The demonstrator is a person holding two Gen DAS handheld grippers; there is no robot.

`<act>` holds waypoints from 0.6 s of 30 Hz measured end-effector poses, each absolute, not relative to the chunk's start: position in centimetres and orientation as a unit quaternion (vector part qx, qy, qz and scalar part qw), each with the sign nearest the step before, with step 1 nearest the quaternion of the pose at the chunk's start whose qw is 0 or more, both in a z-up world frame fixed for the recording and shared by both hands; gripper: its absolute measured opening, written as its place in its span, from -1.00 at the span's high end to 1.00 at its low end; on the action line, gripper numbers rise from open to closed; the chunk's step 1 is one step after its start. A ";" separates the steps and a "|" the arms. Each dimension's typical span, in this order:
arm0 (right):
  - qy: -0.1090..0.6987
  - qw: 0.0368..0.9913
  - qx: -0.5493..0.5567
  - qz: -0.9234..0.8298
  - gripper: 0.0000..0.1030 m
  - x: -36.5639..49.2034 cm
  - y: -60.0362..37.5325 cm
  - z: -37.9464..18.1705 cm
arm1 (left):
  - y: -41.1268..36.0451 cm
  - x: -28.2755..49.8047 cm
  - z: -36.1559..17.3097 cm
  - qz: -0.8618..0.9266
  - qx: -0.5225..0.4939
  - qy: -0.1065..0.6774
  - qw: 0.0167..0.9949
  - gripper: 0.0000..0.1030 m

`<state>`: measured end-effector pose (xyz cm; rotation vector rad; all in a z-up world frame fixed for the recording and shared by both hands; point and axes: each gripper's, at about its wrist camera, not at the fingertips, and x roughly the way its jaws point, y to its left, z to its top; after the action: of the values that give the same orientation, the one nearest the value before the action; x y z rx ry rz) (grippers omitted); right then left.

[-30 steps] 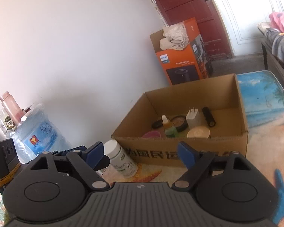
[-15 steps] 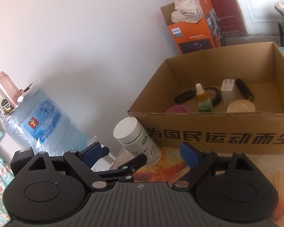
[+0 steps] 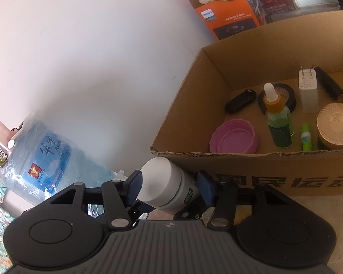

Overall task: Organize rigid objects
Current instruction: 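Close the right tool around the white supplement bottle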

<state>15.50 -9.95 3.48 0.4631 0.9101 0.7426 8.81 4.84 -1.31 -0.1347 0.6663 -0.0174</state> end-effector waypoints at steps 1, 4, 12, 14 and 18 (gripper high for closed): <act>0.428 0.803 0.224 0.349 0.07 15.5 -10.1 3.3 | 4.8 8.7 -1.3 -0.009 -0.068 0.328 0.942 -0.08; 0.429 0.800 0.232 0.348 0.09 15.4 -10.6 3.2 | 4.3 8.4 -1.1 -0.011 -0.067 0.331 0.941 -0.07; 0.429 0.804 0.235 0.338 0.09 14.4 -12.0 3.5 | 2.8 7.8 -0.6 -0.026 -0.069 0.337 0.939 -0.04; 0.427 0.805 0.237 0.337 0.09 14.2 -12.4 3.5 | 2.3 7.8 -0.6 -0.029 -0.067 0.337 0.939 -0.03; 0.424 0.805 0.241 0.336 0.09 13.7 -13.3 3.7 | 1.6 7.6 -0.3 -0.033 -0.062 0.337 0.939 -0.03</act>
<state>13.68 -13.32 3.65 0.5153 0.9087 0.7204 7.56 1.57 -0.34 -0.1257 0.6874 -0.0678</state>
